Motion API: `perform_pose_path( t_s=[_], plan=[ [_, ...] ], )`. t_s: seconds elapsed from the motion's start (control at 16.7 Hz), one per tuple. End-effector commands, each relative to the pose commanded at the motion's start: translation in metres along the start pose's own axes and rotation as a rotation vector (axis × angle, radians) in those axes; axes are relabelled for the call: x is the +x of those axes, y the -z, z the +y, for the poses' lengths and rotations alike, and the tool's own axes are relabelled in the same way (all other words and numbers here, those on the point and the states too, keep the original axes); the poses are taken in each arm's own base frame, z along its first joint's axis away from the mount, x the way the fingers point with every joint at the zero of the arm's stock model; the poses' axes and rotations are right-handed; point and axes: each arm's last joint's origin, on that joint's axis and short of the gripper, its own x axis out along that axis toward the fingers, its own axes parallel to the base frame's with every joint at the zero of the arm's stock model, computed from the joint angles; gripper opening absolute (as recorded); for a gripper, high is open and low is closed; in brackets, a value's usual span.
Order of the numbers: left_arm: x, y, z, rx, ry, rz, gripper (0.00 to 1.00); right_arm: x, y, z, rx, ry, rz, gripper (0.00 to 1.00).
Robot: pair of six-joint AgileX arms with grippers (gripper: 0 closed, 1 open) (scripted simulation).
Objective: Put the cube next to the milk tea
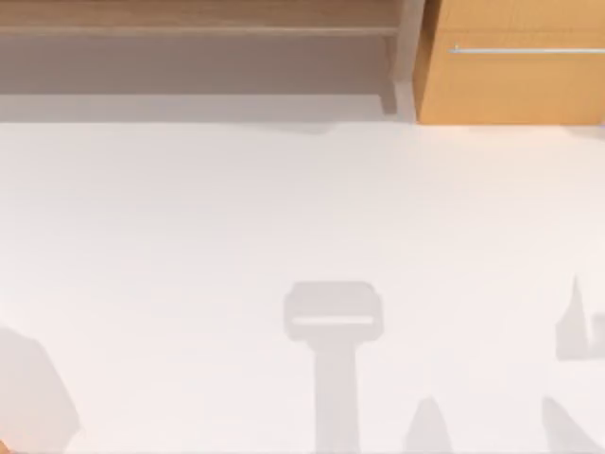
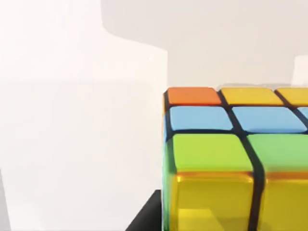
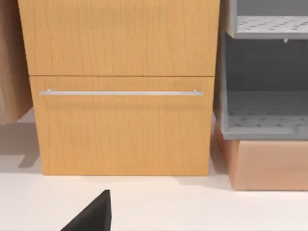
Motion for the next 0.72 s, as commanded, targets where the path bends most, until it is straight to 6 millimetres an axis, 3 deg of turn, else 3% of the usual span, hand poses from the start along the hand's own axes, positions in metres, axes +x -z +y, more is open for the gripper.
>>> perform_pose_path(
  t_s=[0.72],
  plan=[
    [0.025,0.004,-0.008,0.004,0.069,0.056,0.00,0.000,0.000,0.000,0.000,0.000,0.000,1.00]
  ],
)
